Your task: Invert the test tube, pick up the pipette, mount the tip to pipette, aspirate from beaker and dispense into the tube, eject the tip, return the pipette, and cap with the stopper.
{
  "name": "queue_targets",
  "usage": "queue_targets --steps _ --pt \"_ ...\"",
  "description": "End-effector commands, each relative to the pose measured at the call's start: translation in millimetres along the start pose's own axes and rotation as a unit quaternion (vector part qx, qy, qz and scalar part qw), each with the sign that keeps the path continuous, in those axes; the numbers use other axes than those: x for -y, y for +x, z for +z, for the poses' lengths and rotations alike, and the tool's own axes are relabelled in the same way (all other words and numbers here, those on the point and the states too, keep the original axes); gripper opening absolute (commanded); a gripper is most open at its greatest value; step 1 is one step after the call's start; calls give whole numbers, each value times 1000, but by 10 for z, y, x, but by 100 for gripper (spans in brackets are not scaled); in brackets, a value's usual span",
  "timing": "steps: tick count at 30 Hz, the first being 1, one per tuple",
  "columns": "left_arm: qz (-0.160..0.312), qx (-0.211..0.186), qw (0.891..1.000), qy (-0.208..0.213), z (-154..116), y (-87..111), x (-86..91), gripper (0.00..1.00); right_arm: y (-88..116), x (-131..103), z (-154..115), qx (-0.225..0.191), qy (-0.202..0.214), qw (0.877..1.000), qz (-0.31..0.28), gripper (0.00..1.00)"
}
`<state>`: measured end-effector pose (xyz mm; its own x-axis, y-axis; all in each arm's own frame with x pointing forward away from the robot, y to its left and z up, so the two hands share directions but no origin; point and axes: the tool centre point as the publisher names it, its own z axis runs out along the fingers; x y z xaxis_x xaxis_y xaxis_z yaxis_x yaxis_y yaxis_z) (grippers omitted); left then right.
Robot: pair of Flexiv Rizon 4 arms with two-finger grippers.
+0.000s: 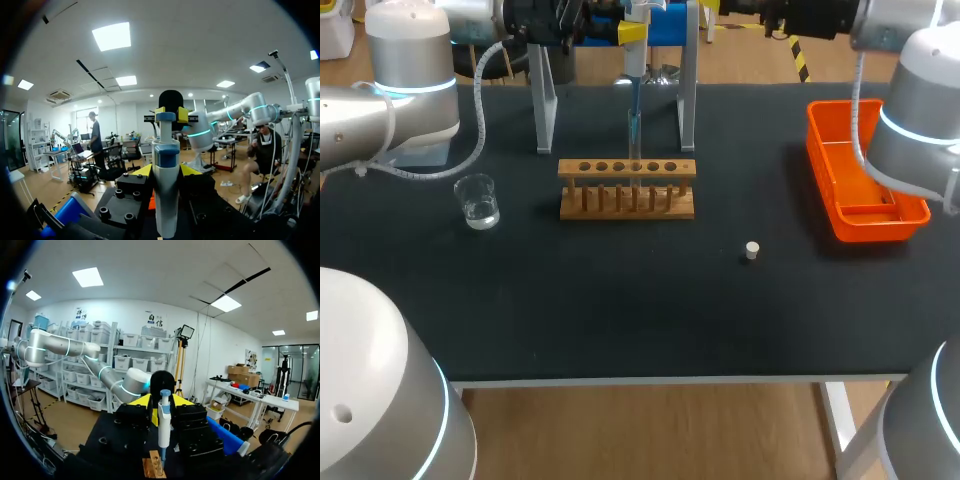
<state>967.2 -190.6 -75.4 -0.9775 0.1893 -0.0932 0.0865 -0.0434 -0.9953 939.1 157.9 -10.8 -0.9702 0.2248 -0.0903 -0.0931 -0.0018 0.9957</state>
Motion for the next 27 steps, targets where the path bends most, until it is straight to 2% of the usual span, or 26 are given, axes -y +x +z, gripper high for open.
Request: queue_targets --steps 1,9,27 --pt "0 -4 1000 0 -11 -22 -4 0 -58 -58 144 -7 6 1000 1 0" --pt "0 -4 1000 0 -11 -22 -4 0 -69 -92 341 -23 18 999 14 0" --pt "0 -4 1000 0 -11 -22 -4 0 -11 -98 699 -53 18 998 28 0"
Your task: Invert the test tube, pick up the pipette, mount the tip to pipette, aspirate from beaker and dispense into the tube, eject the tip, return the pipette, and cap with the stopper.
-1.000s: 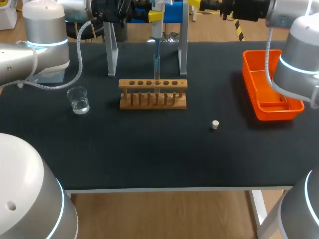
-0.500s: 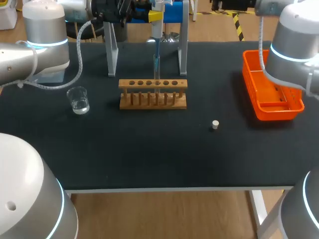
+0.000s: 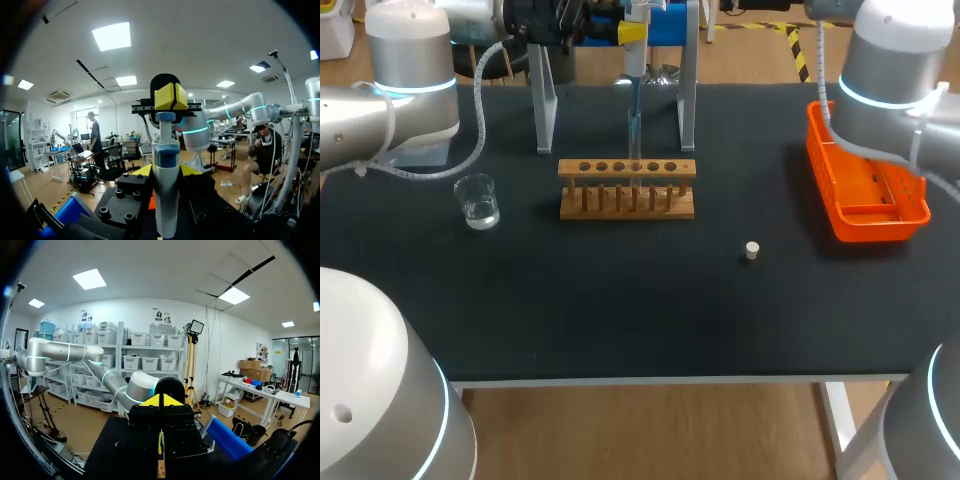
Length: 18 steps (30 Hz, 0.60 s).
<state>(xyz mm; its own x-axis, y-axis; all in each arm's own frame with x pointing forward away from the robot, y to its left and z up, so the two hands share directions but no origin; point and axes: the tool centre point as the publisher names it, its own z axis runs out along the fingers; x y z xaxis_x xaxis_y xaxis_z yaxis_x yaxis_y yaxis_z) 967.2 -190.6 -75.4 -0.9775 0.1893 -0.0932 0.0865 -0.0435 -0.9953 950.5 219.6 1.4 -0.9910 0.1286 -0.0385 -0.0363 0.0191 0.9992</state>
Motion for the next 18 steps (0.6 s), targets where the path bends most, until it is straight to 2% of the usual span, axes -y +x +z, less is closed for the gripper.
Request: queue_targets --steps 1,18 --pt "0 -4 1000 0 -11 -22 -4 0 -36 13 84 -4 2 1000 3 0" --pt "0 -4 1000 0 -11 -22 -4 0 -47 44 252 -15 8 1000 6 0"
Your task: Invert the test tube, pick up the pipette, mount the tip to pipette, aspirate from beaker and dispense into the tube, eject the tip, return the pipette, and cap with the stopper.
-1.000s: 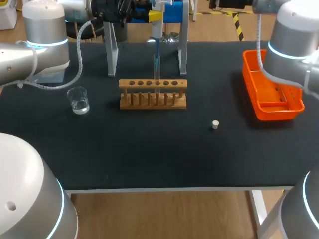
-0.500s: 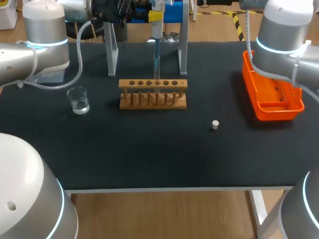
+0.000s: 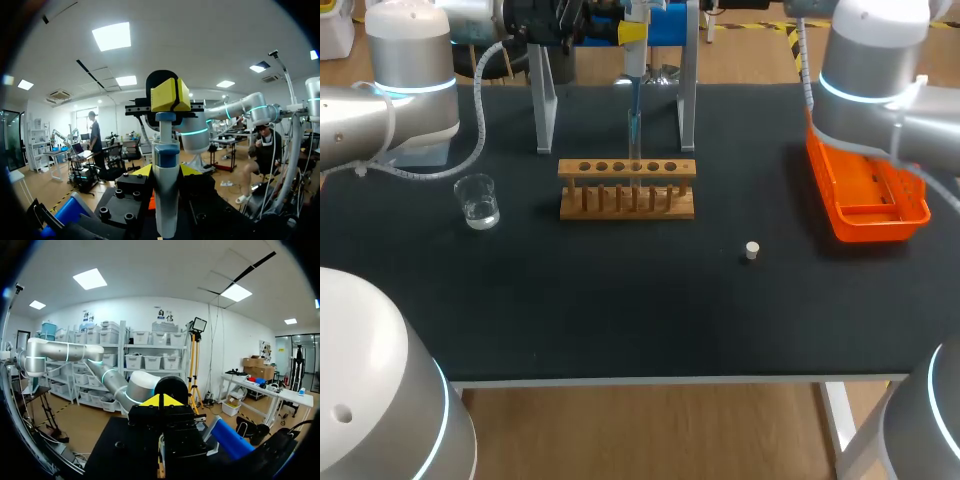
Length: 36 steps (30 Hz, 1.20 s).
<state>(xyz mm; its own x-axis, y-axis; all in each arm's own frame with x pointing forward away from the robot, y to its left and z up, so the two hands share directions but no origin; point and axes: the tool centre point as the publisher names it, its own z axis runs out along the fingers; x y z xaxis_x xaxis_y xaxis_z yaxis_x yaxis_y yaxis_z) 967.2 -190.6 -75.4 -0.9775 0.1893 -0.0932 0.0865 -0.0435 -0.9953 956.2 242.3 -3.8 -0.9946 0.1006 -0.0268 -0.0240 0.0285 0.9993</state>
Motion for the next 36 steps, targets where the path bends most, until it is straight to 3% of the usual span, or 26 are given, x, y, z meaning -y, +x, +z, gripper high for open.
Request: queue_targets --steps 1,36 --pt "0 -4 1000 0 -11 -22 -4 0 -21 -6 17 -1 3 1000 0 0" --pt "0 -4 1000 0 -11 -22 -4 0 -2 134 -19 2 14 1000 7 0"
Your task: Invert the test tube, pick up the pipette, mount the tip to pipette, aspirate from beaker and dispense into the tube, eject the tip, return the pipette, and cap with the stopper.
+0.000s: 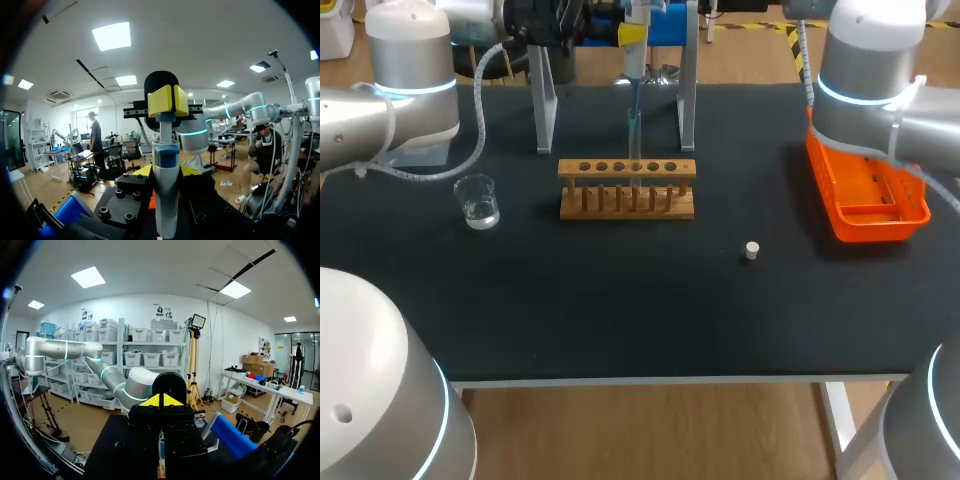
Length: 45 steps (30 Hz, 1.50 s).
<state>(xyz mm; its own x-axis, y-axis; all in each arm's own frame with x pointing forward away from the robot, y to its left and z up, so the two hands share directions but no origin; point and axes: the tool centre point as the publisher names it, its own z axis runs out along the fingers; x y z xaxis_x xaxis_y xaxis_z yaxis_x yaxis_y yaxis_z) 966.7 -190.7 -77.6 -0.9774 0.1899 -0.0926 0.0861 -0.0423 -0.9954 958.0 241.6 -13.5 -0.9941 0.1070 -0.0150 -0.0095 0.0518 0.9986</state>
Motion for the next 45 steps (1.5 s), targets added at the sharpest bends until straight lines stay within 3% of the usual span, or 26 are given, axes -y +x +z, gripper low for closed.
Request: queue_targets --steps 1,38,45 --pt "1 -3 1000 1 -12 -29 18 0 13 42 -15 -1 3 1000 1 0" --pt "1 -3 1000 1 -12 -29 18 0 61 305 -2 -9 22 999 23 0" --pt "1 -3 1000 1 -12 -29 18 0 58 268 -1 -10 21 999 22 0"
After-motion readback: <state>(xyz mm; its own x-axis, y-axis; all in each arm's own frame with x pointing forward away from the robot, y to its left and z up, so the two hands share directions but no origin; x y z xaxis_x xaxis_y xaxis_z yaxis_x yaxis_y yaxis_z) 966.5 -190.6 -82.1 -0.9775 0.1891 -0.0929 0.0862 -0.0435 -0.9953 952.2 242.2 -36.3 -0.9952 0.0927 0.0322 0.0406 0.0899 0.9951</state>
